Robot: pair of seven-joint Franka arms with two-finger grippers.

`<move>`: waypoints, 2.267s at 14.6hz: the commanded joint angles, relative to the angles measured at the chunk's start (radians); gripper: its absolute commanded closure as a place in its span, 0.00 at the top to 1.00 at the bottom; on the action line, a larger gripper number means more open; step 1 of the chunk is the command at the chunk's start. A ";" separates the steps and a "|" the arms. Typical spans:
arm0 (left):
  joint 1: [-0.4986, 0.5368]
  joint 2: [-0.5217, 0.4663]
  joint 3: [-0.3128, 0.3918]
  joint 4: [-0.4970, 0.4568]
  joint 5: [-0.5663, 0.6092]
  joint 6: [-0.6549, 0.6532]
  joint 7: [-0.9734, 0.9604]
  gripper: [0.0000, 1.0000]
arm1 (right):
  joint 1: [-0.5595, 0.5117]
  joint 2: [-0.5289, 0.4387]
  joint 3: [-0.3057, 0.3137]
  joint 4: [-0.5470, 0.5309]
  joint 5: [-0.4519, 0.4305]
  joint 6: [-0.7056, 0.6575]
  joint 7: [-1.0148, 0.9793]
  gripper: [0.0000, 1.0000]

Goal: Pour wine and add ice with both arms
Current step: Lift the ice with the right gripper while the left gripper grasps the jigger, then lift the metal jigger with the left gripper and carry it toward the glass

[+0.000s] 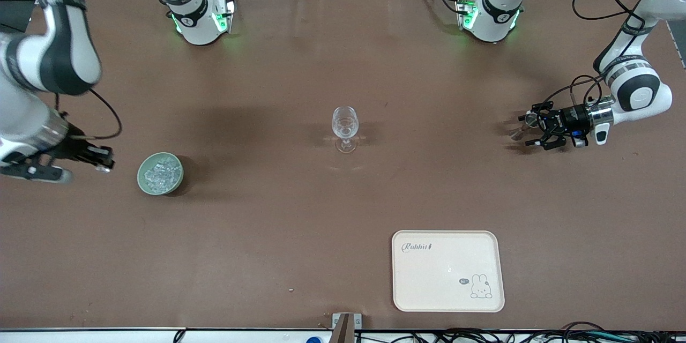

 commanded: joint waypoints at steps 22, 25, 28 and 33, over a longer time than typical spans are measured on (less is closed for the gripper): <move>0.035 -0.091 -0.009 -0.004 -0.067 -0.137 -0.116 0.00 | -0.036 -0.121 0.057 0.365 0.012 -0.551 0.041 0.01; 0.001 -0.193 -0.099 -0.002 -0.103 -0.148 -0.208 0.00 | -0.034 -0.121 0.056 0.365 0.012 -0.550 0.041 0.01; -0.126 -0.279 -0.135 0.018 -0.109 -0.145 -0.320 0.00 | -0.034 -0.121 0.056 0.363 0.013 -0.550 0.041 0.01; -0.316 -0.320 -0.138 0.056 -0.149 -0.148 -0.413 0.00 | -0.034 -0.121 0.056 0.363 0.015 -0.550 0.041 0.01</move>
